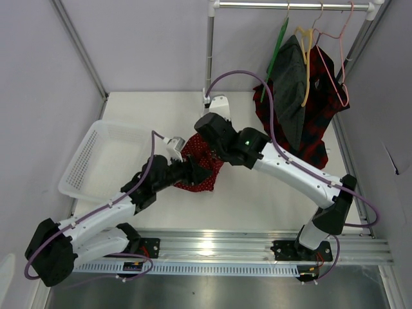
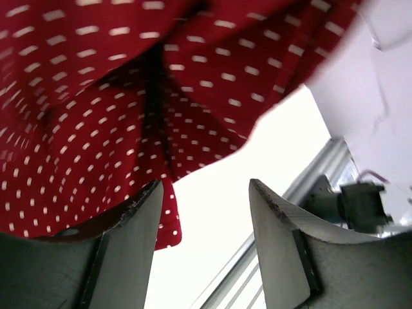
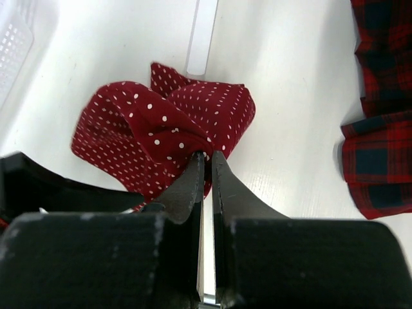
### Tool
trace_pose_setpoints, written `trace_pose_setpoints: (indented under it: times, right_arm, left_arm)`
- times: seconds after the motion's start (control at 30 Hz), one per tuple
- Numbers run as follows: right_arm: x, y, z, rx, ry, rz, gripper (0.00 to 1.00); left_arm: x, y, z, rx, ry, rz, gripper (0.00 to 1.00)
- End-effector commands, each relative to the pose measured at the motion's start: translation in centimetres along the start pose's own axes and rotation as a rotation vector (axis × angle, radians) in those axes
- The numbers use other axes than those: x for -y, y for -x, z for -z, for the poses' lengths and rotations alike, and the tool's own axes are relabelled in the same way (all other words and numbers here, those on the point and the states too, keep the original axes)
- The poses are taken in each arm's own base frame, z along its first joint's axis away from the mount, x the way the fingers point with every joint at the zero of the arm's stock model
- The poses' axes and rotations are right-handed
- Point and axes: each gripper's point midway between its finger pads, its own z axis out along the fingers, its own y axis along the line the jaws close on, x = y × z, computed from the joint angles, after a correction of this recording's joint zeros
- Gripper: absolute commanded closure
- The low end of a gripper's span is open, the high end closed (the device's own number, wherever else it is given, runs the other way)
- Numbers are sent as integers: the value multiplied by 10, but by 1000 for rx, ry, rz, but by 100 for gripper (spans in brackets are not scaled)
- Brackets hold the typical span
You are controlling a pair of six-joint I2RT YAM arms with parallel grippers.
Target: Place the skirt on the hanger
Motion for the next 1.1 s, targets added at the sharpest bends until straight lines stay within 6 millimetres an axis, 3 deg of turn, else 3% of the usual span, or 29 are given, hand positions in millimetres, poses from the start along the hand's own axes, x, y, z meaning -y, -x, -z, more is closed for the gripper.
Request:
trace_pose_setpoints:
  times: [0.0, 0.17, 0.47, 0.77, 1.07]
  right_arm:
    - [6, 35, 25, 68, 12, -50, 100]
    - [6, 43, 32, 66, 4, -31, 100]
    - [0, 52, 39, 73, 9, -21, 100]
    - [4, 67, 43, 91, -3, -19, 100]
    - [17, 87, 54, 123, -22, -34, 100]
  left_arm:
    - [29, 18, -6, 112, -103, -103, 38]
    - [43, 0, -18, 98, -124, -168, 37]
    - [41, -8, -44, 113, -16, -238, 37]
    - [23, -44, -54, 54, 56, -269, 39]
    - [1, -65, -62, 12, 115, -296, 41]
